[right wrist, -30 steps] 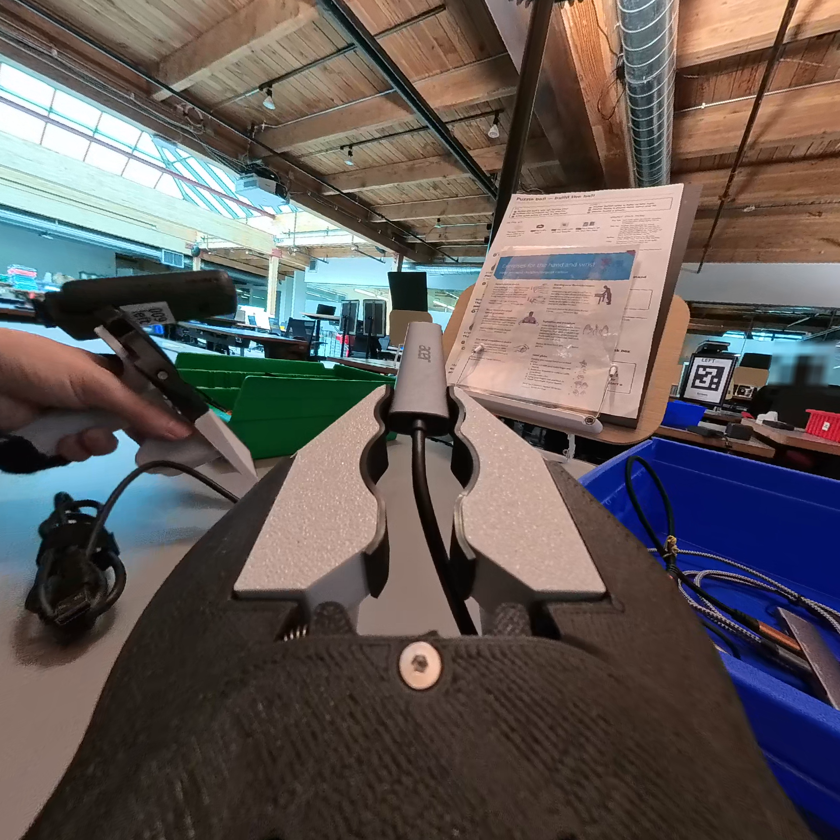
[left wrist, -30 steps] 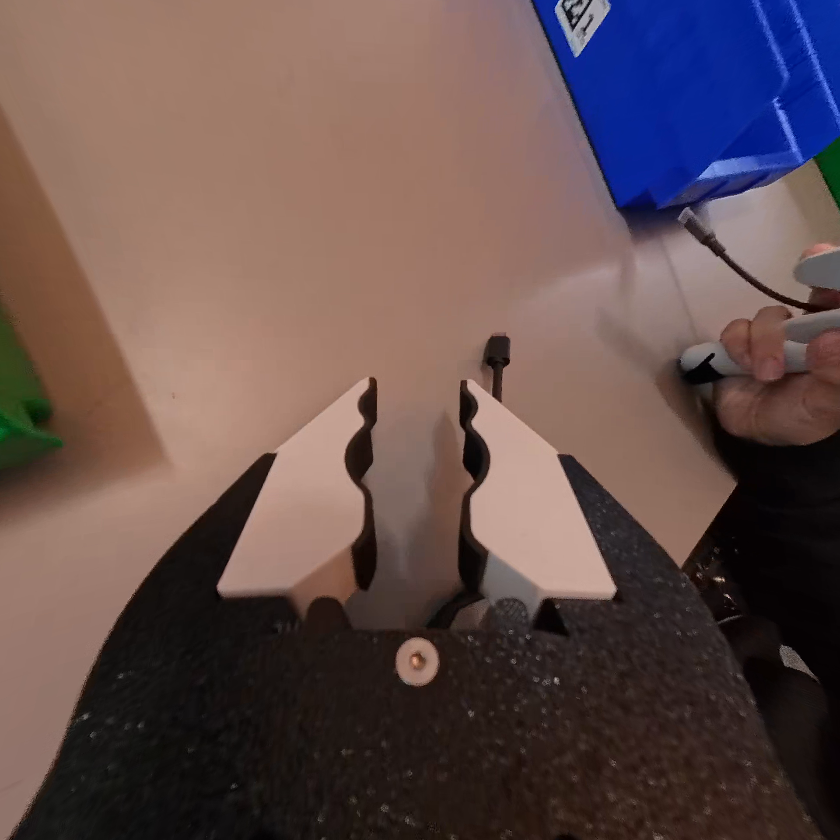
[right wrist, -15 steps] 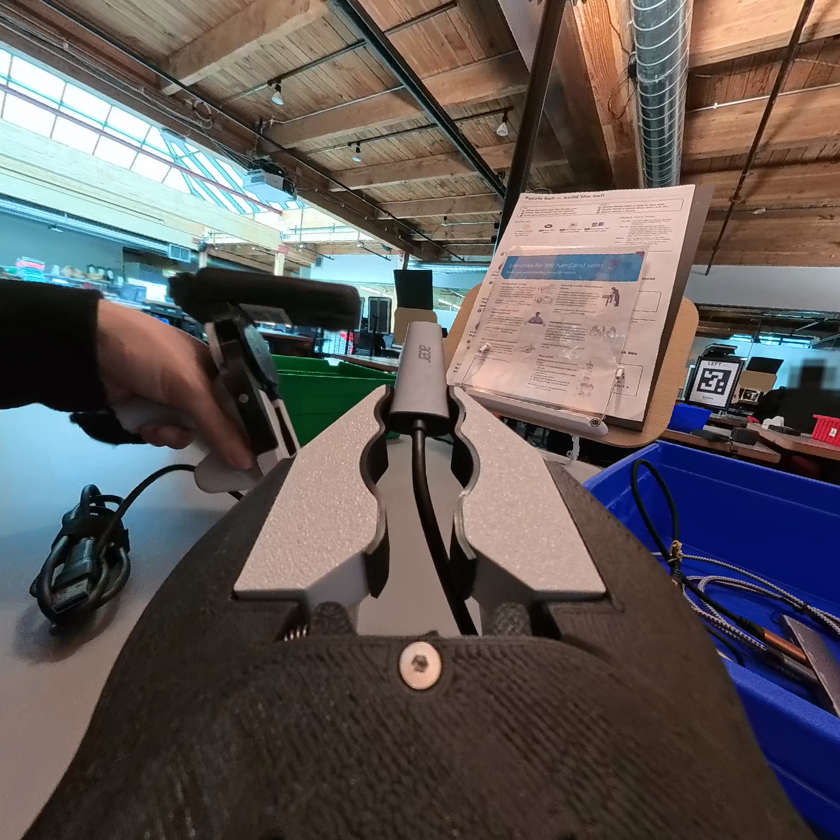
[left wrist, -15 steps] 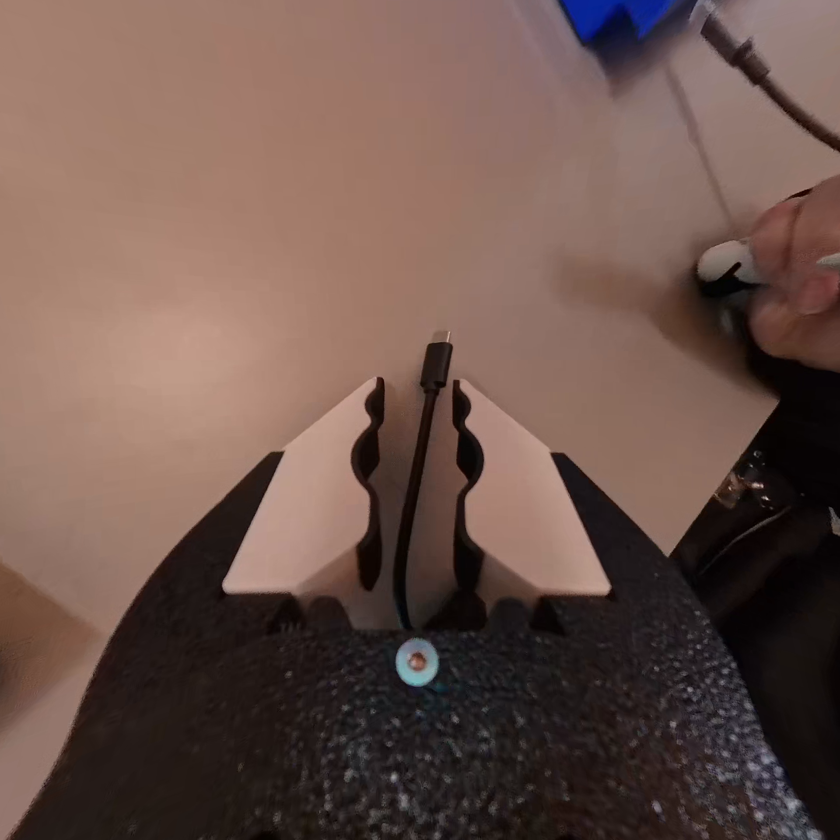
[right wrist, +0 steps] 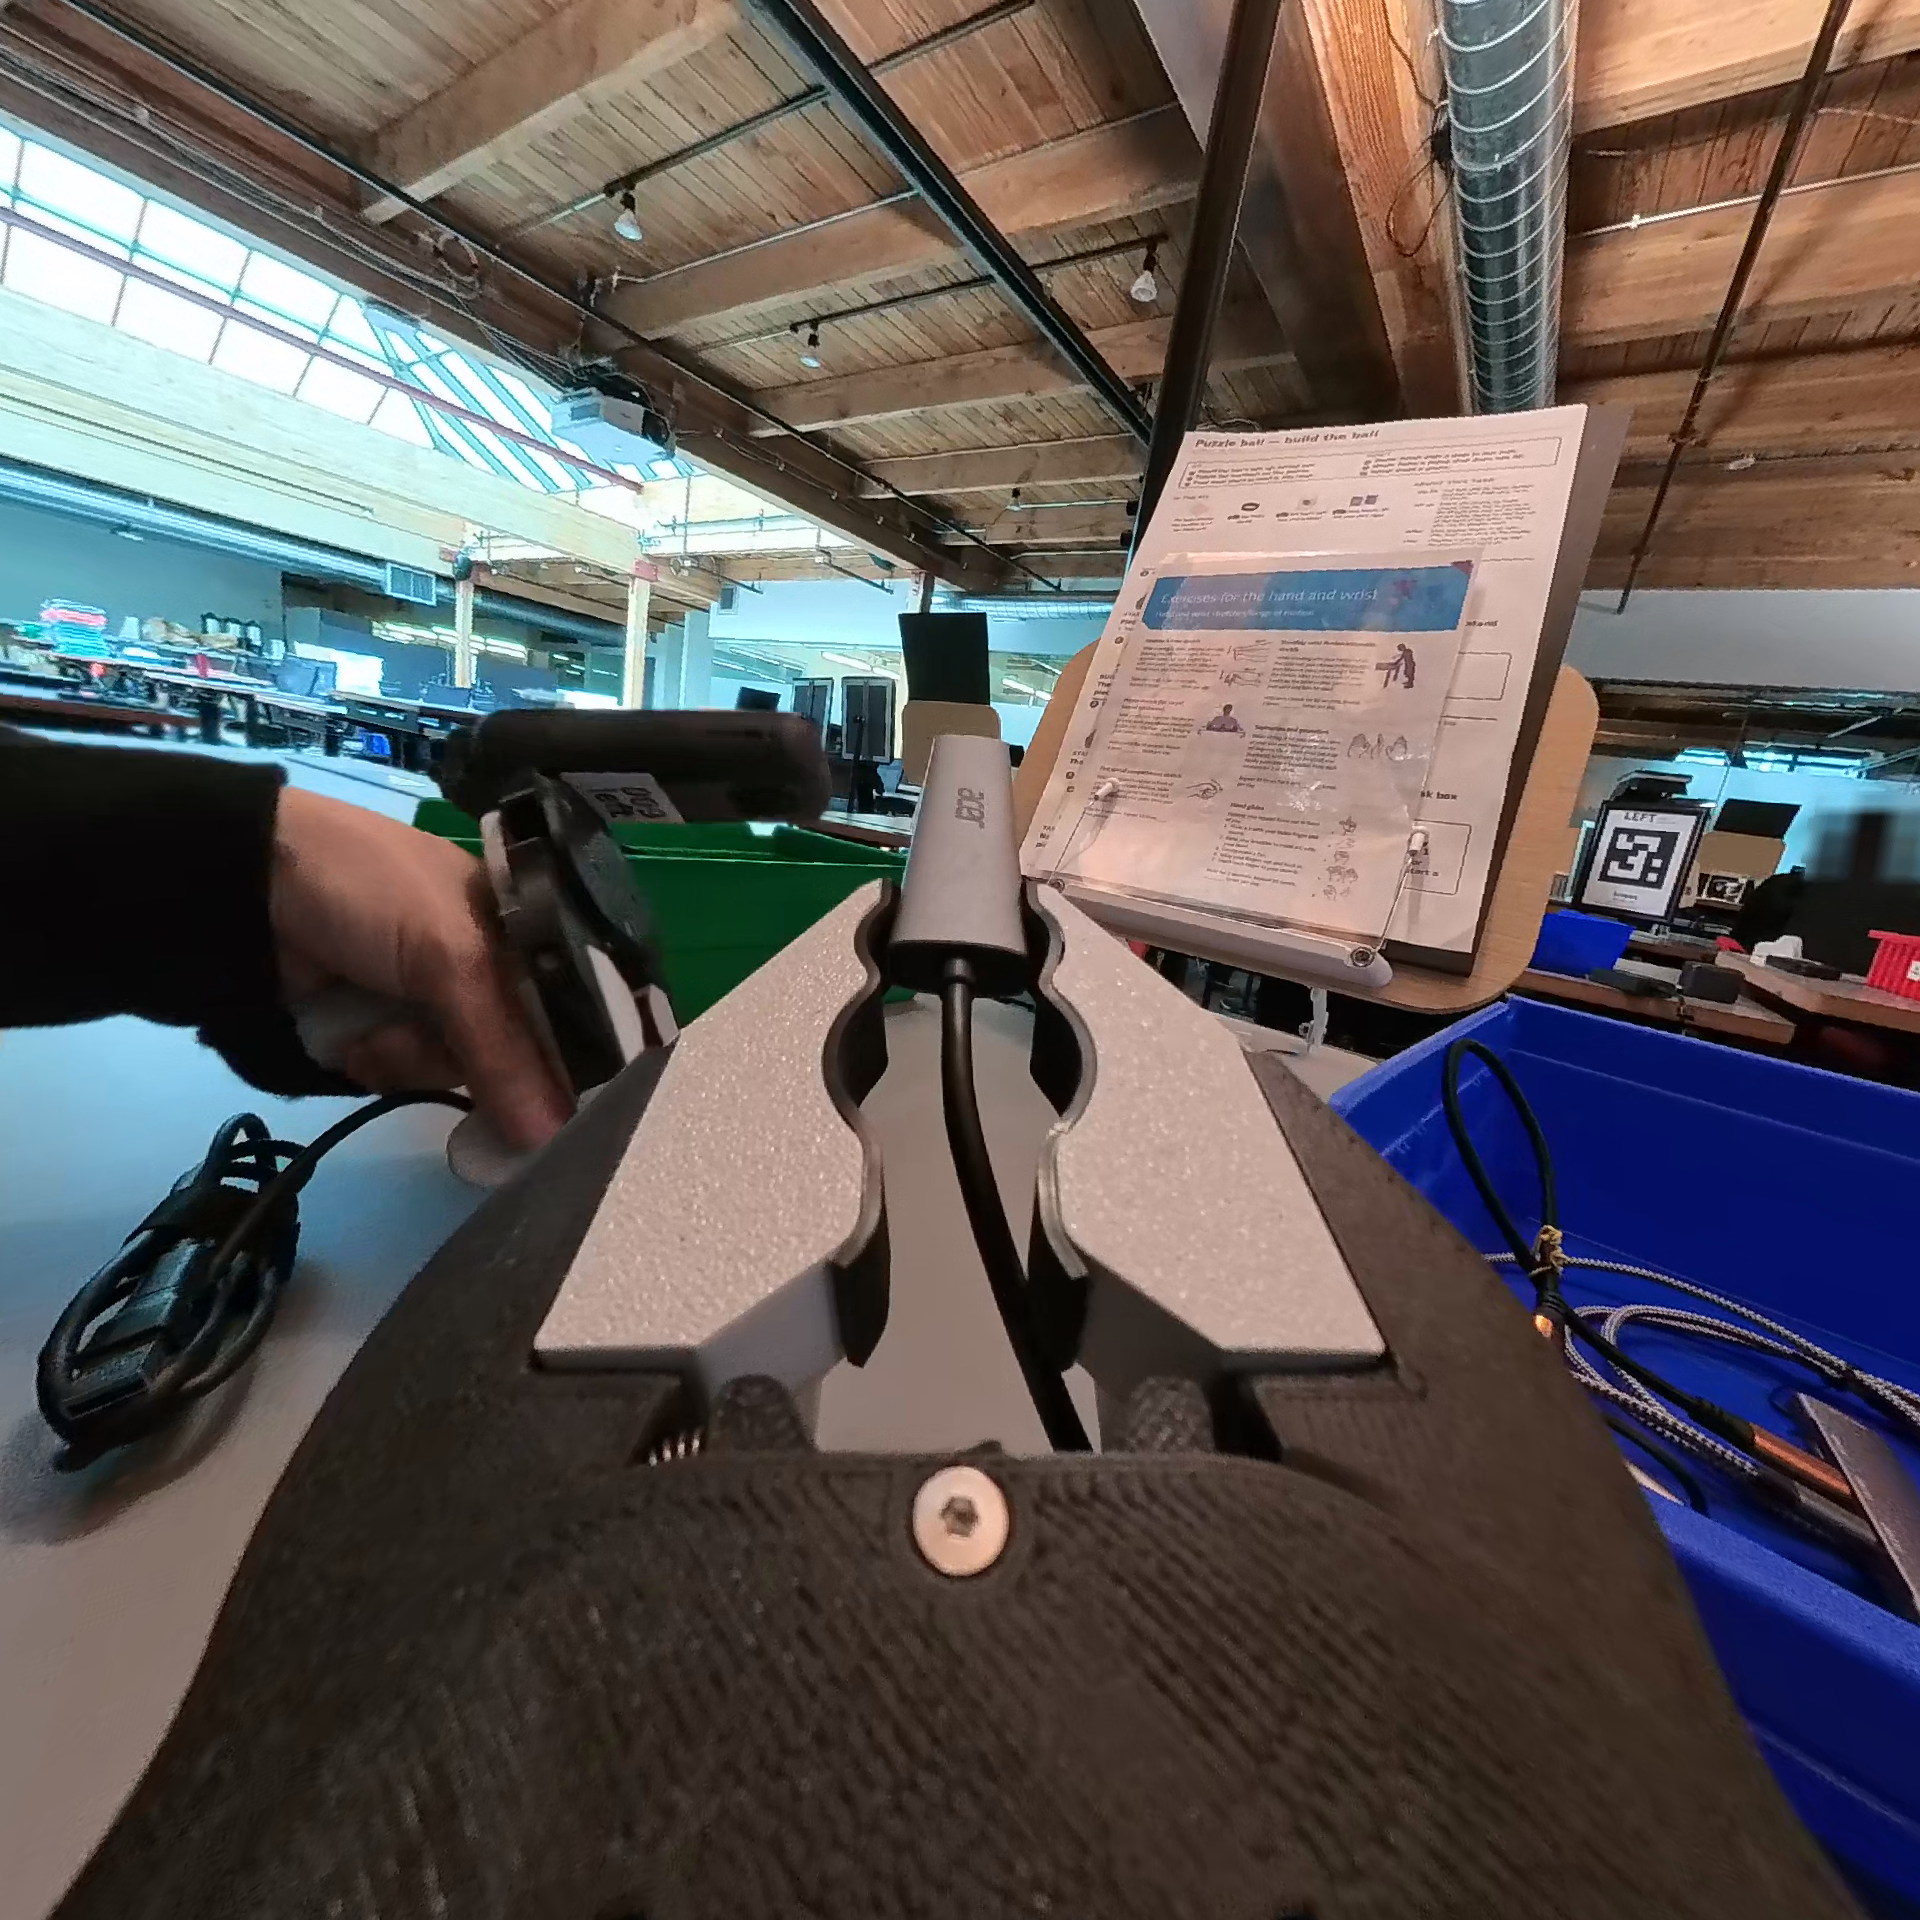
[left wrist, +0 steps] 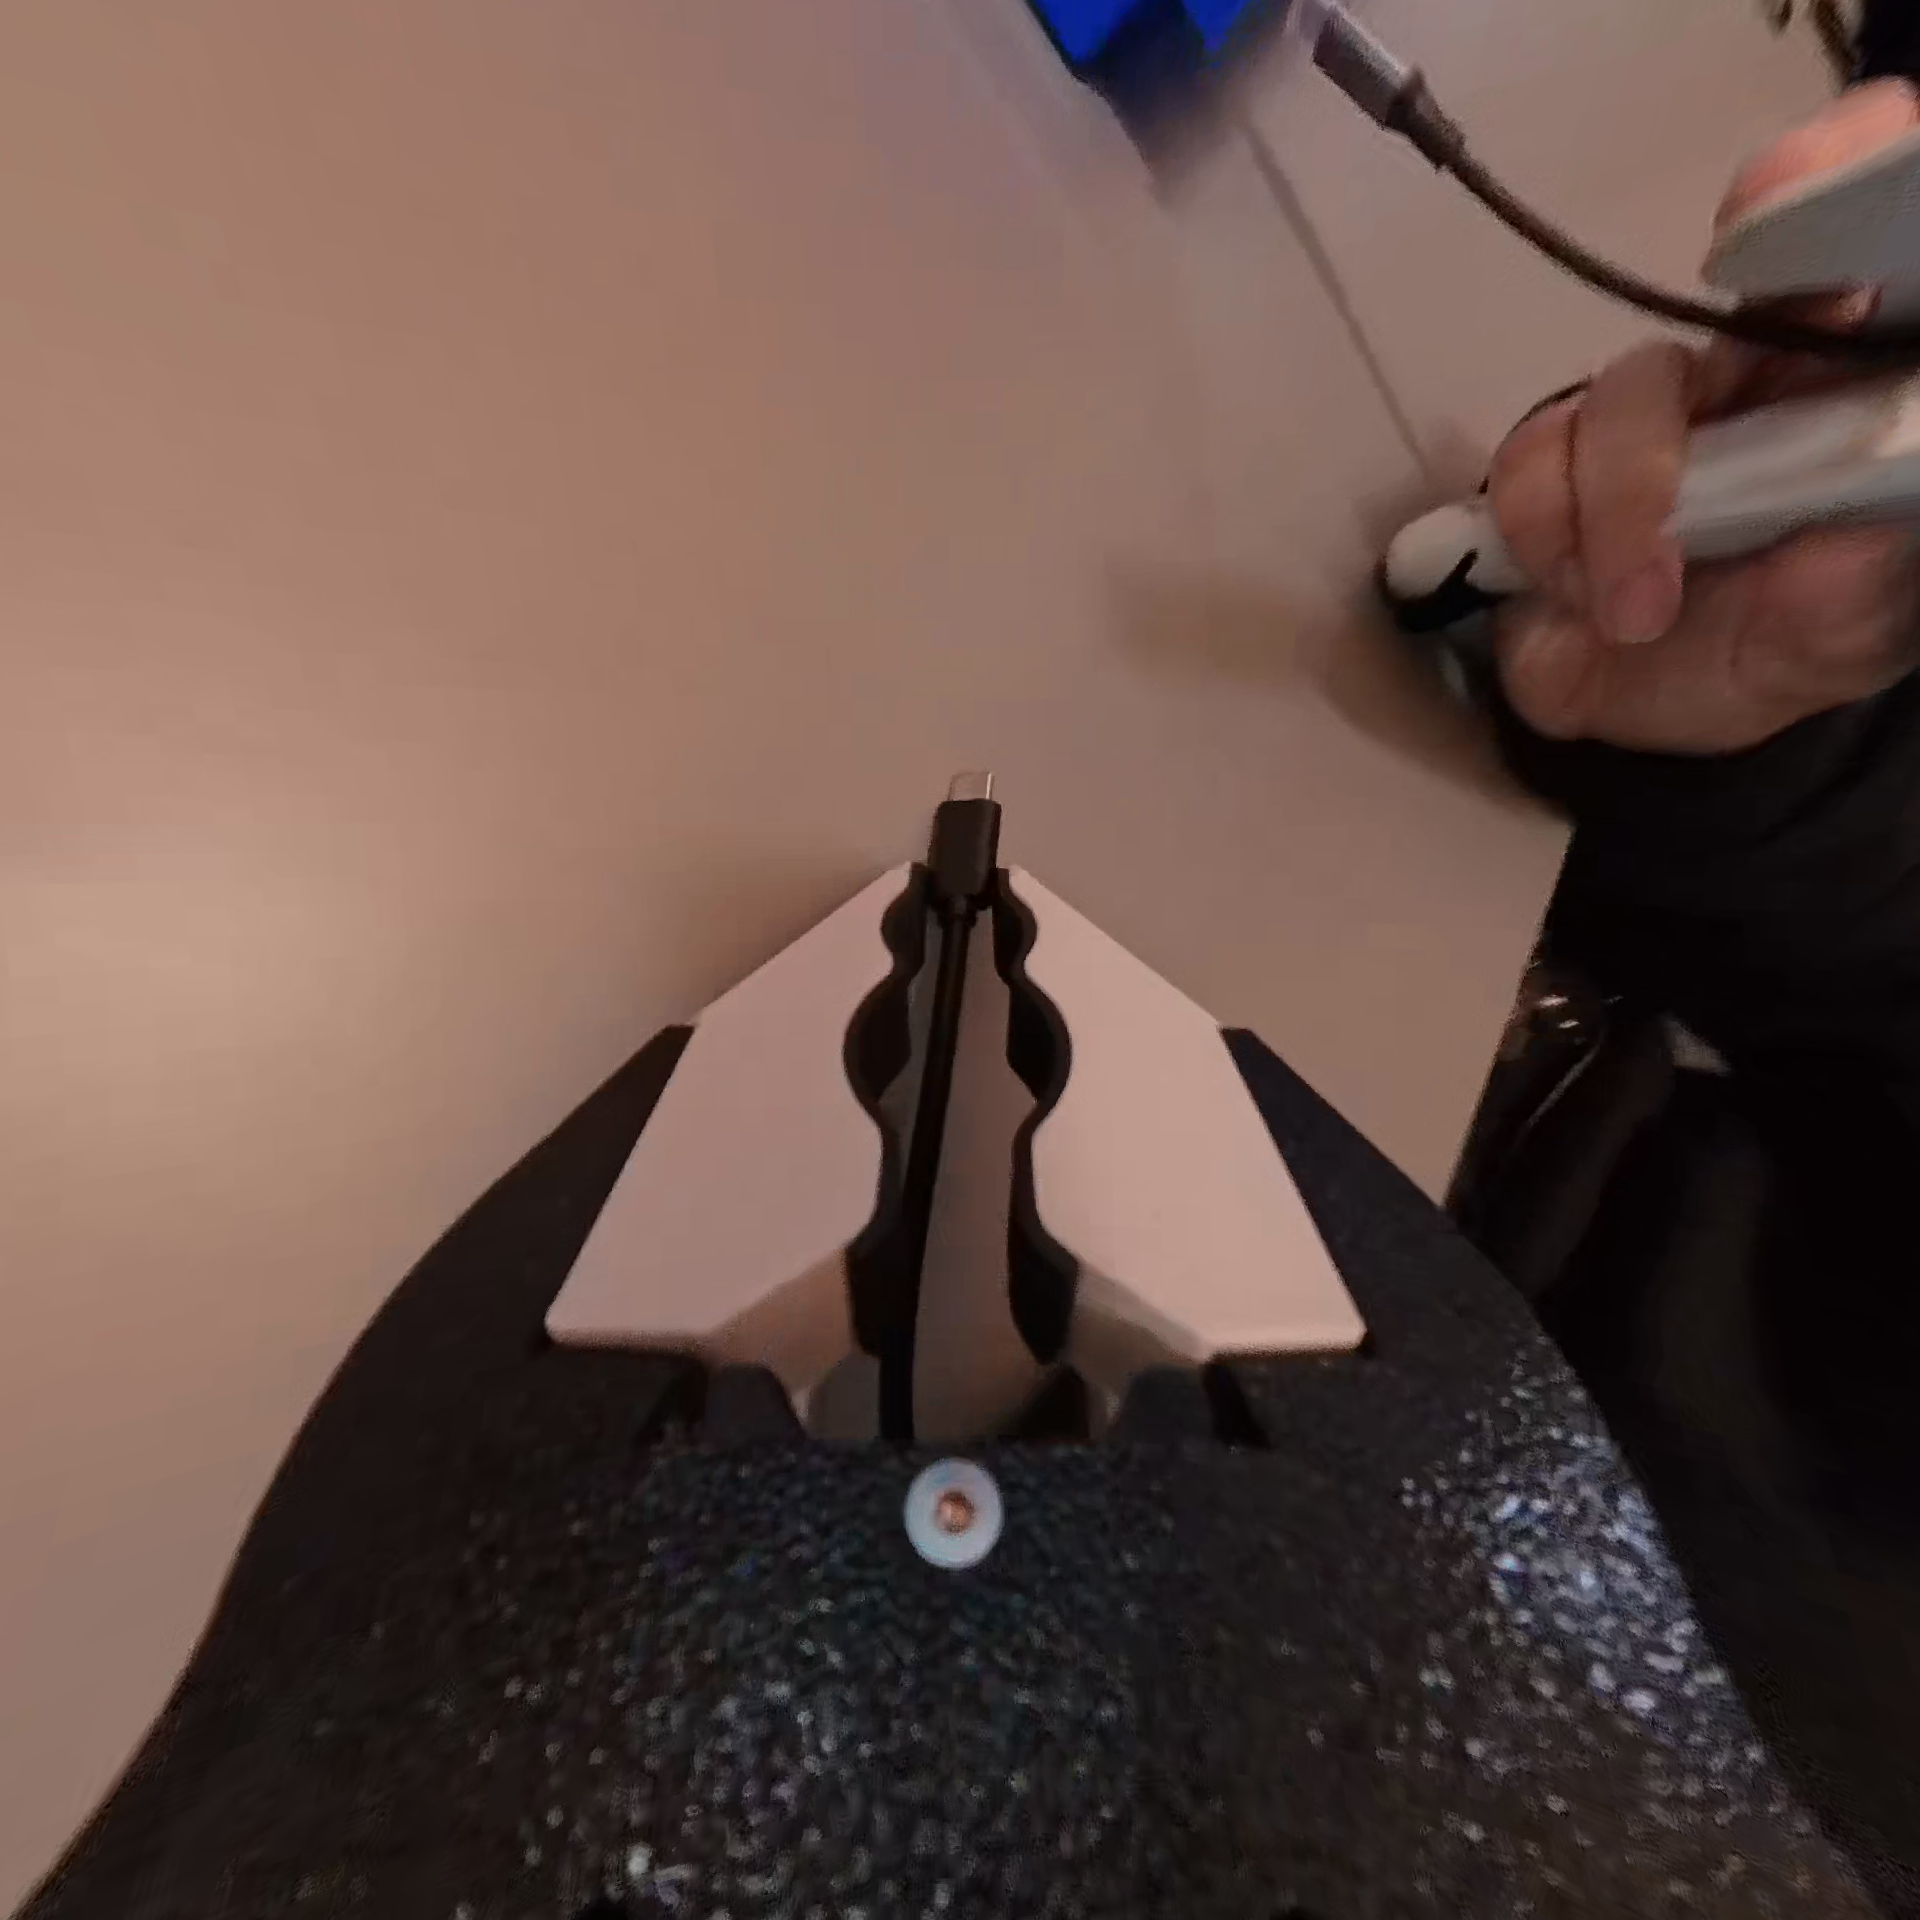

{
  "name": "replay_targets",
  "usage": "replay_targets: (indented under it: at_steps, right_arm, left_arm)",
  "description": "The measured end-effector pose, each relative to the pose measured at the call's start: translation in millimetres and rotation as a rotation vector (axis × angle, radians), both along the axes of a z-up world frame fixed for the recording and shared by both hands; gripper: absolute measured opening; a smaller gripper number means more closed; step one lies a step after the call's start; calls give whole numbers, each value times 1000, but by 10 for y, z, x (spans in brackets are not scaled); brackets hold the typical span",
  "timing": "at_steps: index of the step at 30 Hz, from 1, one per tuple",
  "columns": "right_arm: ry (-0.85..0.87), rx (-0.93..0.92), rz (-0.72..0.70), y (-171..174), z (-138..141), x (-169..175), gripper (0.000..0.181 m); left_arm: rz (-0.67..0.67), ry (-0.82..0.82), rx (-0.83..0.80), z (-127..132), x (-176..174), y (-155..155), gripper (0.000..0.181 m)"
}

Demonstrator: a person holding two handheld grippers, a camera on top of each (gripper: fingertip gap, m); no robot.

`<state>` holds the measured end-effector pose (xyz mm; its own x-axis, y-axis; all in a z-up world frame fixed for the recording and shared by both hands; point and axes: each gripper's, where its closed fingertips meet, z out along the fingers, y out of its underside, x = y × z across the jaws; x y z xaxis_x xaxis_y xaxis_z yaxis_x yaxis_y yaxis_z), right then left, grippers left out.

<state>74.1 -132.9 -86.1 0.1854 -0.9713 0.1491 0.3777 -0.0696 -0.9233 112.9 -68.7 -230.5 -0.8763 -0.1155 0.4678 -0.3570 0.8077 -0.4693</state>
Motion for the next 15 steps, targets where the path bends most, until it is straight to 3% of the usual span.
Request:
replay_targets:
  at_steps: [4,9,12,15]
  right_arm:
    - [37,4,-26,-41,-28,36,22]
    - [191,35,-138,-230,-81,111,22]
    - [258,21,-146,-202,-21,108,22]
    - [313,69,-106,-115,-6,105,22]
  left_arm:
    - [-84,-299,-88,114,40,-18,10]
    - [-50,-725,-274,722,11,-104,10]
    - [-20,-961,-235,988,-7,-63,10]
    - [35,-1037,-212,1178,-74,-76,10]
